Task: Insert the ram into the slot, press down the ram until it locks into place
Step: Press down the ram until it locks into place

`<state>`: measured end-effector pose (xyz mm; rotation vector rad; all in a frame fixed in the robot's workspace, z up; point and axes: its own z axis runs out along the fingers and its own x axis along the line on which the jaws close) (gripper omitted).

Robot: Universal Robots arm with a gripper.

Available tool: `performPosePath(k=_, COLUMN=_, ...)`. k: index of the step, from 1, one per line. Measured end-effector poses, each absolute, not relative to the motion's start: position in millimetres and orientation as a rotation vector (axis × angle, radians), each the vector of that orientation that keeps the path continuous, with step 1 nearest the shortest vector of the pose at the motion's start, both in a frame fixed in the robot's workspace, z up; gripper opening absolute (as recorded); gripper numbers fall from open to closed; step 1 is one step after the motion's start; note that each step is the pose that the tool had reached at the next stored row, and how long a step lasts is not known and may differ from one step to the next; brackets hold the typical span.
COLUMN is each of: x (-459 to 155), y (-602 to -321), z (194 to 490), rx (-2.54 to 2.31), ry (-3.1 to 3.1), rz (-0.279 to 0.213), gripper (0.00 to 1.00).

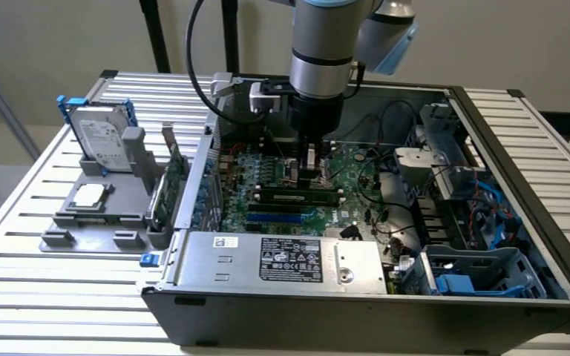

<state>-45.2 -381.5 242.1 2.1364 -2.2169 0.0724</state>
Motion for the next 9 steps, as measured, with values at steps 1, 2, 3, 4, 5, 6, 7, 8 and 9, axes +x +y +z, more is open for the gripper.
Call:
performPosePath(k=1, x=-45.2, y=-381.5, z=242.1, rx=2.136, ry=-2.217, rz=0.072, gripper=0.11)
performPosePath(k=2, x=-45.2, y=-381.5, z=241.6, rx=2.137, ry=-2.217, rz=0.072, gripper=0.11)
performPosePath(k=3, x=-45.2, y=-381.5, z=240.9, rx=2.137, ry=-2.217, rz=0.072, gripper=0.11)
performPosePath(k=4, x=-45.2, y=-381.6, z=239.9, rx=2.136, ry=-2.217, rz=0.073, gripper=0.11)
performPosePath(k=5, x=-45.2, y=-381.5, z=238.7, rx=2.136, ry=-2.217, rz=0.073, gripper=0.11)
performPosePath(k=6, x=-45.2, y=-381.5, z=237.4, rx=2.136, ry=-2.217, rz=0.073, gripper=0.11)
performPosePath(k=7, x=-45.2, y=-381.5, z=236.0, rx=2.136, ry=-2.217, rz=0.073, gripper=0.11)
performPosePath(k=8, x=-45.2, y=-381.5, z=234.8, rx=2.136, ry=-2.217, rz=0.073, gripper=0.11)
performPosePath(k=9, x=-45.2, y=-381.5, z=233.6, rx=2.136, ry=-2.217, rz=0.073, gripper=0.11)
